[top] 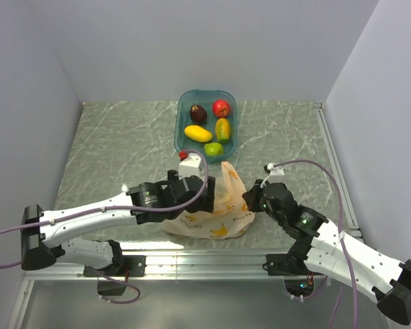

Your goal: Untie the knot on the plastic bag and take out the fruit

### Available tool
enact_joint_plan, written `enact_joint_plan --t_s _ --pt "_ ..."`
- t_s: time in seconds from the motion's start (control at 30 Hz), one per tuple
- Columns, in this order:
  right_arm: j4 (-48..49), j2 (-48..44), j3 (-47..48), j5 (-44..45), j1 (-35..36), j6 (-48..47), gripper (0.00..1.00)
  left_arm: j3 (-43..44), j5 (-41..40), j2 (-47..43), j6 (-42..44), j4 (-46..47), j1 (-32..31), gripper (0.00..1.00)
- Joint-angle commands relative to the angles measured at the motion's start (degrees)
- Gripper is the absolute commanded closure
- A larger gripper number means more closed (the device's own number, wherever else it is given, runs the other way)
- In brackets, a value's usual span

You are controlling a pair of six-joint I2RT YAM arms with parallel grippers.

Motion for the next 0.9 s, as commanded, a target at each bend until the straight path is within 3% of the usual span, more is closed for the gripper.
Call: enact_joint_plan --t_s 0.0,0.17,0.3,0.37,0.43,0.6,0.7,0.73,0.8,0.87 --pt "0.71 0.31 2.57 2.31 0.63 -1.03 1.00 6.73 -2.91 -0.13 7.76 1.05 -3.47 0.01" --pt "0.36 1.28 2.31 3.10 1.25 -0.08 1.00 7.35 -1.14 4.16 10.42 -1.03 -4.09 0.01" --pt "-2.44 0.40 0.64 4.85 1.60 3.87 1.00 4.02 -8.24 5.94 2.08 -7.98 -4.17 0.03" --pt "-3.50 -1.01 -1.11 5.03 1.60 5.81 1.00 0.17 -10.28 5.33 -5.91 -11.49 -4.17 0.10" --pt "-5.35 -2.76 -2.26 4.95 1.51 9.24 1.00 -4.83 -10.64 2.79 -13.71 -12.73 -4.17 0.23" --pt "-6.32 -6.19 -7.35 0.91 1.69 14.52 0.96 -16.10 -6.16 -7.49 -24.02 -8.27 -4.17 0.41" --pt "-5.53 -6.99 -9.82 -2.43 1.60 16.36 0.96 -22.61 -5.10 -12.94 -27.64 -5.98 -4.00 0.62" --pt "-5.53 -6.99 -10.52 -3.22 1.60 16.46 0.96 -24.88 -5.36 -14.18 -29.91 -5.97 -3.91 0.77" --pt "-6.92 -6.46 -10.44 -3.14 1.69 16.19 0.96 -26.57 -6.50 -17.17 -31.42 -5.88 -2.95 0.94" --pt "-6.67 -5.67 -10.09 -4.18 1.69 15.41 0.96 -28.33 -7.03 -19.45 -31.43 -5.53 -1.72 0.99"
